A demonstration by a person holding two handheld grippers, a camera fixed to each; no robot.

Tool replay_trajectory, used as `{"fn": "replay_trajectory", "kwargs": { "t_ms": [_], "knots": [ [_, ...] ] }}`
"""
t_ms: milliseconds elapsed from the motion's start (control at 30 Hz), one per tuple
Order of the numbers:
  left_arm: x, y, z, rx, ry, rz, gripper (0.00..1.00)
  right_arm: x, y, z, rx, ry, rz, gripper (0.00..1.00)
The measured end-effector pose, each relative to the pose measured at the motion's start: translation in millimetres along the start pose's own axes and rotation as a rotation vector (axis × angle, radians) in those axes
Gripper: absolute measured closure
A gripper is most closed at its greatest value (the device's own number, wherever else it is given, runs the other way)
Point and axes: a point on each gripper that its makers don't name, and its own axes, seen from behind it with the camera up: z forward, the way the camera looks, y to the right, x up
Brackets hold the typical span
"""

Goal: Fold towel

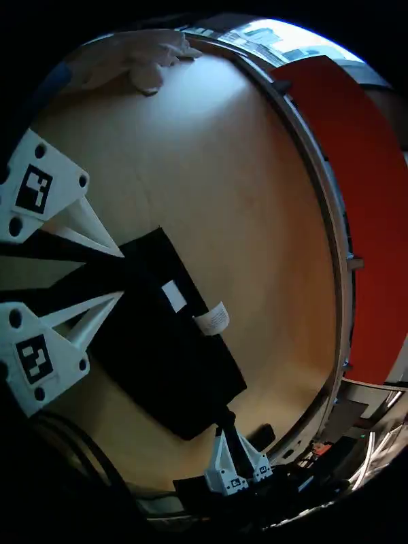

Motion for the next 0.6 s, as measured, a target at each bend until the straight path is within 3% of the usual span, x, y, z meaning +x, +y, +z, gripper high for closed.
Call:
{"fn": "replay_trajectory", "kwargs": {
  "t_ms": [267, 367, 600],
  "knots": [
    [-2.7, -8.9, 13.4, 0.037, -0.013, 0.015, 0.59, -0.4, 9.1, 13.7, -0.037, -0.002, 0.008, 0.7],
    [-1.6, -12.8, 16.0, 0.051, -0.01, 0.029, 0.58, -0.6, 13.2, 16.9, -0.05, -0.006, 0.006, 0.65],
    [6.9, -25.7, 19.3, 0.088, 0.0, 0.054, 0.49, 5.0, 24.6, 21.9, -0.075, -0.008, 0.001, 0.39]
  ]
}}
